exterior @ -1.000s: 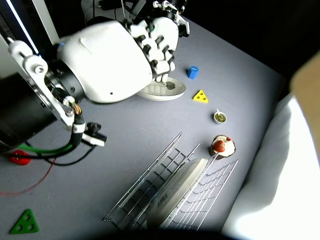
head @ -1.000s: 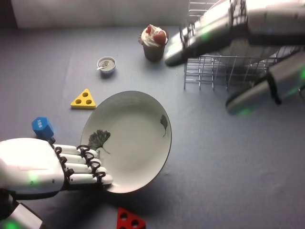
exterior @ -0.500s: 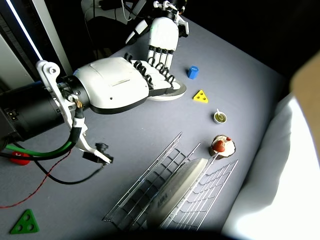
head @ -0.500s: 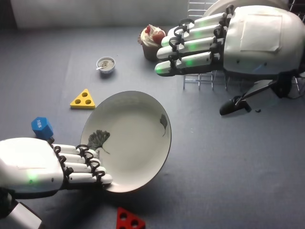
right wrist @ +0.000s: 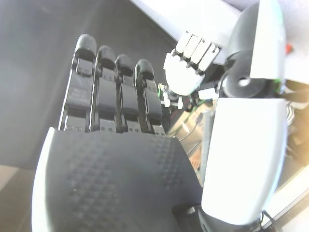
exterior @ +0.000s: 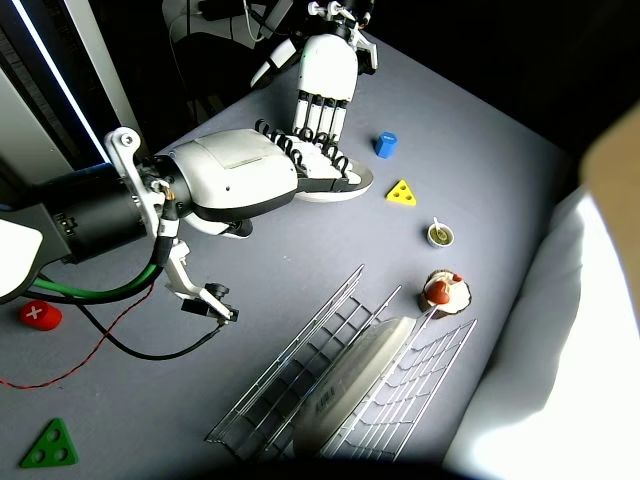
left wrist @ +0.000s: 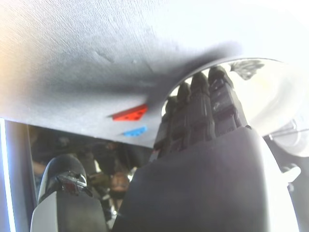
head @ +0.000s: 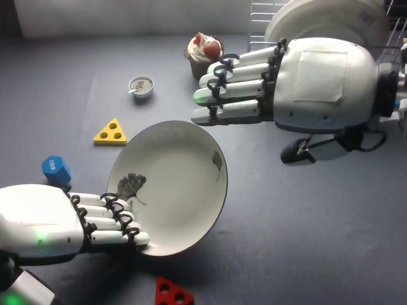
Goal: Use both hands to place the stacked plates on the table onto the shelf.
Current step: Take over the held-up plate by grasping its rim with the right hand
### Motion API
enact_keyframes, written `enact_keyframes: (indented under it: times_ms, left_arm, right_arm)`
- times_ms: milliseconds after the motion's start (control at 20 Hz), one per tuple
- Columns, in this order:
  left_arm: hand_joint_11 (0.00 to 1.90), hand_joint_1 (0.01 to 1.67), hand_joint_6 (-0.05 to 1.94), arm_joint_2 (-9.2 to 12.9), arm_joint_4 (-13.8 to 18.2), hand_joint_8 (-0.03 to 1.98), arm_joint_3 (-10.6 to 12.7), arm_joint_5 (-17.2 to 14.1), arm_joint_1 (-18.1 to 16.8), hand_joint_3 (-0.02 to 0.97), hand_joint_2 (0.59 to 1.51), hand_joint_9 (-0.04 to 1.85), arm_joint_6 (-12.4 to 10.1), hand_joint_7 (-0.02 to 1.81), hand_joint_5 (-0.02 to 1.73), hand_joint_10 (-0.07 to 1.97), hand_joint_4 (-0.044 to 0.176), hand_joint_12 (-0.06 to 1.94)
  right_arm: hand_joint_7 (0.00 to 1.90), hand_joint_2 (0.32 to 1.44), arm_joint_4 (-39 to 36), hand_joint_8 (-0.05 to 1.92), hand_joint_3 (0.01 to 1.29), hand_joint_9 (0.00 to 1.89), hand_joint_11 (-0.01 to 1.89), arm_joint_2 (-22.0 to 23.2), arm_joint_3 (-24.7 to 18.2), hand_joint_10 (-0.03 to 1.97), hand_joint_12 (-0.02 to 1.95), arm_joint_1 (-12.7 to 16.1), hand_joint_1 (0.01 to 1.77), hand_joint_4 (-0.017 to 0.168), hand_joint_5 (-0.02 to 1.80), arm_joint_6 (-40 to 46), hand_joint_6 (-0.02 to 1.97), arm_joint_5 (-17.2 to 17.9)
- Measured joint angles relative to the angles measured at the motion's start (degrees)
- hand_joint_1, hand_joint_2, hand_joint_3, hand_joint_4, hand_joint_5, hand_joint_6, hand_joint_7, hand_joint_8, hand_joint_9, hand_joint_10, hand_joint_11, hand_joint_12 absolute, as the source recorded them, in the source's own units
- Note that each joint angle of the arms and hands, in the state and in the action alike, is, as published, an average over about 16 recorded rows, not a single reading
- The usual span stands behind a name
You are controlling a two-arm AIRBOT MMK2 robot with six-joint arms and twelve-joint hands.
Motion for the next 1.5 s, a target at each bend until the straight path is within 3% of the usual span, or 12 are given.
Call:
enact_keyframes:
  times_ms: [1000,1500]
  left_arm:
    - [0.06,0.16,-0.02,0.0,-1.4,-0.01,0.8,-1.2,0.9,0.013,0.939,0.08,0.0,0.07,0.03,-0.01,-0.004,-0.02]
    - [0.06,0.13,-0.02,0.0,-2.0,-0.01,1.0,-1.4,1.1,0.013,0.94,0.08,0.0,0.07,0.03,-0.01,-0.004,-0.02]
  right_arm:
    - [0.27,0.9,7.5,0.02,0.02,0.28,0.35,-6.8,-2.0,0.02,0.01,-5.0,1.33,0.005,0.3,-9.2,0.01,-4.8]
    - [0.37,0.92,15.2,0.02,0.02,0.38,0.42,-9.9,-1.9,0.02,0.04,-7.0,1.37,0.005,0.41,-15.6,0.01,-5.8]
